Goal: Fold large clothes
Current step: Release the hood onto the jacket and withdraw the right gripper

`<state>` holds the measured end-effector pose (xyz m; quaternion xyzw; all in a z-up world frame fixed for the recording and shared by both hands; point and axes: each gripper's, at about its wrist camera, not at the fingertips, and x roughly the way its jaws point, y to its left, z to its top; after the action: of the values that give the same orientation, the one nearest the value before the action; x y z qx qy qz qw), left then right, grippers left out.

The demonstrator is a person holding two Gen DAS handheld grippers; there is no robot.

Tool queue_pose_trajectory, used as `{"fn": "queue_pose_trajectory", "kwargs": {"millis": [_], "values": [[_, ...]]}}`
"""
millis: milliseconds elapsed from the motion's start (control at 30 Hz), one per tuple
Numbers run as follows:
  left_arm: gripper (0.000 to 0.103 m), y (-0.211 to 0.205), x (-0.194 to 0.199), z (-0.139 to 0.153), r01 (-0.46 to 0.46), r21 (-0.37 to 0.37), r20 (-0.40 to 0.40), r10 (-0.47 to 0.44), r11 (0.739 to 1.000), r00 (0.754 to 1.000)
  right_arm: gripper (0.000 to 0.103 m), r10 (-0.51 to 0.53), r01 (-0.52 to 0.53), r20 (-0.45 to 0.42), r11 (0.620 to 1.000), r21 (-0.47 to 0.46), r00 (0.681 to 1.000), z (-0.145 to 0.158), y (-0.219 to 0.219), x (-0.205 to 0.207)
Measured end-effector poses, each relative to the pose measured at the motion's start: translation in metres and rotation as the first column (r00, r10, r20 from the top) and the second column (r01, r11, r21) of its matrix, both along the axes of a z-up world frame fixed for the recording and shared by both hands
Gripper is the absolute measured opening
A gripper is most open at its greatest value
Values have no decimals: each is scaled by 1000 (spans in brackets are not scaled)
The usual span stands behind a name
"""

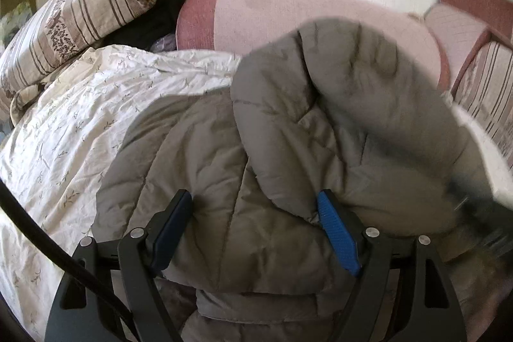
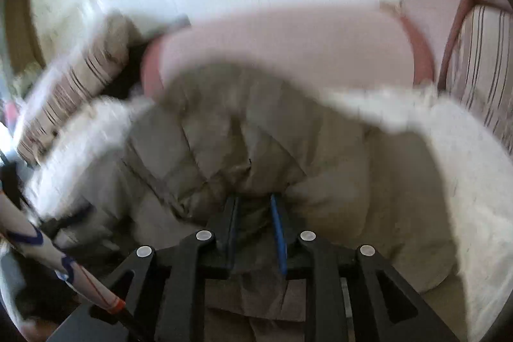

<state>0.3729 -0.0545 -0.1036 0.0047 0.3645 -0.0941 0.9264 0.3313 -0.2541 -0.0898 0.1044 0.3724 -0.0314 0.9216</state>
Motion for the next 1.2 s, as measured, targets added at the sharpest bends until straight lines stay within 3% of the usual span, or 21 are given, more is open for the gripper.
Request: {"fn": "queue_pose_trajectory", "kwargs": {"millis": [33,100,200,333,533,733,833,933,1033,1200], "values": [[79,4,-3,7,6,-47,24,-5,999,1000,22,-1,2,-50,1000,18,999,-14,-1,4],[79,7,-6,16,16,-97,60,-11,995,998,22,2,1,-67,999,48,998,-24,-4,6],[79,2,-6,15,35,-124,64,-27,992,998,22,12,-7,-75,998,70,997,-24,-4,8],[80,-14,6,-4,27,-23,-10,-27,999,1000,22,32,-28,-79,998,59,996,-23,-5,7],[80,-23,5,-8,34,70,-13,-33,997,999,22,49,-44,-88,998,54,995,-20,-5,4],[81,-22,5,-9,33,70,-13,-32,997,999,22,-28,24,65,998,65,997,19,-33,-15],[81,-22,6,-9,34,70,-13,-33,997,999,22,-73,73,3,996,60,997,6,-48,-8],[82,-22,6,-9,32,73,-12,-31,997,999,22,-48,57,-86,993,107,995,-18,-50,1],[82,-22,6,-9,33,66,-11,-32,997,999,22,-47,51,-74,997,55,996,-12,-42,0],[81,-22,4,-8,32,62,-8,-32,998,999,22,11,-13,76,1000,23,997,17,-17,-14]]}}
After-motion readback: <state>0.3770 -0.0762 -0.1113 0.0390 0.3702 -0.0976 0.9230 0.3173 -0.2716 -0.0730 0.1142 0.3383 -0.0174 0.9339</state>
